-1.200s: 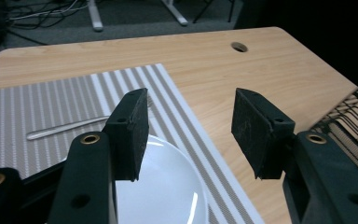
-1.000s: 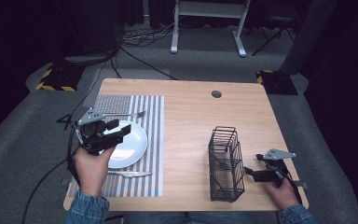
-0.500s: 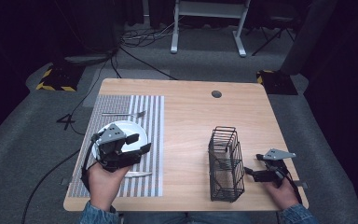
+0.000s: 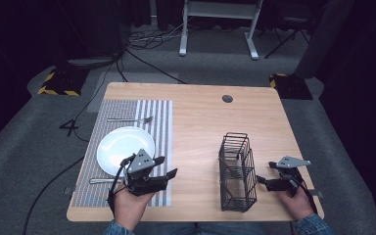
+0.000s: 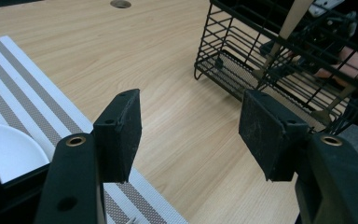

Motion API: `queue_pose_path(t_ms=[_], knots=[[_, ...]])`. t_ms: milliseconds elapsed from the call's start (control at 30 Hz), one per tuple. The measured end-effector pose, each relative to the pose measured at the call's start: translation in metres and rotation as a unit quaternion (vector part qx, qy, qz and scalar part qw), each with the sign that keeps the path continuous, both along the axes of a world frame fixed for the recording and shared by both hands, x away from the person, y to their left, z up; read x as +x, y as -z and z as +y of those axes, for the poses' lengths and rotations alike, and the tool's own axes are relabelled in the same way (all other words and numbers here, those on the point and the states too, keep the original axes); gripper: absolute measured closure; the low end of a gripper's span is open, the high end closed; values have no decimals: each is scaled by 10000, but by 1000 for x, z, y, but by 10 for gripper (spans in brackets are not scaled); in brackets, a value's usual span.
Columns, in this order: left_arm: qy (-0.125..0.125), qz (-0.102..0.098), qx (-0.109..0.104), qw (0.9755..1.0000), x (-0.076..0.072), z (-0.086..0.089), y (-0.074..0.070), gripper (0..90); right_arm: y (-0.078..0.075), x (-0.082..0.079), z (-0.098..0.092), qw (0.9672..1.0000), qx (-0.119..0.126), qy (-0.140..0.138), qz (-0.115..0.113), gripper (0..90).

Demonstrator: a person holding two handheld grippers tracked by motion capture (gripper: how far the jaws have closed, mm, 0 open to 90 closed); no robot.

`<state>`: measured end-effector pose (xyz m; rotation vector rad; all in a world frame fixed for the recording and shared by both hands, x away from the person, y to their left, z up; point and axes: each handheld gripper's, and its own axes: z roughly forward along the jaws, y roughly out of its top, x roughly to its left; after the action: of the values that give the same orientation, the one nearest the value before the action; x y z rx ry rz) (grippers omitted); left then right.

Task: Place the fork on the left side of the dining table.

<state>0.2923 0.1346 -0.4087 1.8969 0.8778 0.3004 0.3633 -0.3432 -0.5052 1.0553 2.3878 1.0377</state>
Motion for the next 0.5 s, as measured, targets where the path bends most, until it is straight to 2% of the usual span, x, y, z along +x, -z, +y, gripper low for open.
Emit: queue_pose_path(t_ms=[33, 100, 233, 400, 500], knots=[[0, 0, 0, 10000, 0, 0, 0, 396, 0, 0, 0, 10000, 0, 0, 0, 165], [-7, -1, 49, 10000, -3, -5, 9, 396, 0, 0, 0, 10000, 1, -5, 0, 165], [43, -85, 228, 9997, -5, -12, 18, 392, 0, 0, 0, 10000, 5, -13, 3, 165], [182, 38, 273, 9995, -6, -25, 31, 389, 0, 0, 0, 10000, 2, -14, 1, 165], [259, 40, 344, 9991, -6, -32, 36, 382, 0, 0, 0, 10000, 4, -13, 3, 165]])
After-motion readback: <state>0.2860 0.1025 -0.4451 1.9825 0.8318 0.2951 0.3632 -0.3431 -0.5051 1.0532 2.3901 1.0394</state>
